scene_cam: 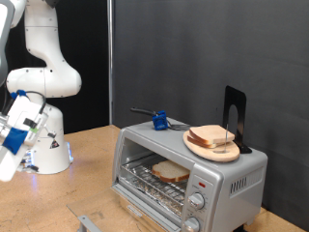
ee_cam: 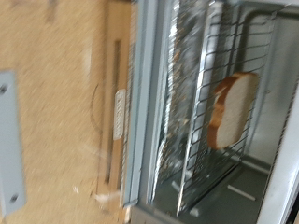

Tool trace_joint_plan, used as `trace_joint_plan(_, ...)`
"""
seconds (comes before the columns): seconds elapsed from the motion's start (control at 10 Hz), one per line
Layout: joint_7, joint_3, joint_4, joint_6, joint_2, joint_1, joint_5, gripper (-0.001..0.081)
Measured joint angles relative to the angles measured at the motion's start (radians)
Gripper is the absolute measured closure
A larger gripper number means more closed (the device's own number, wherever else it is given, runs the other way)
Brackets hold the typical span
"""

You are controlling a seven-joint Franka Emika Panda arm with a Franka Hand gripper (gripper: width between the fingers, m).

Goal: Make a piece of toast with the oven

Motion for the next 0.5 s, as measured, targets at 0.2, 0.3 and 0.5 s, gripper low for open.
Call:
trace_joint_plan(0.2, -0.023, 0.0, -0.003, 0.01, 0.0, 0.0, 0.014, -0.0002)
trace_joint_plan(0.3, 0.0, -0.002, 0.0, -0.026, 0.003, 0.0, 0.012, -0.0002)
trace_joint_plan(0.5, 0.024, -0.011, 0.023, -0.048, 0.035, -0.003, 0.024, -0.0002)
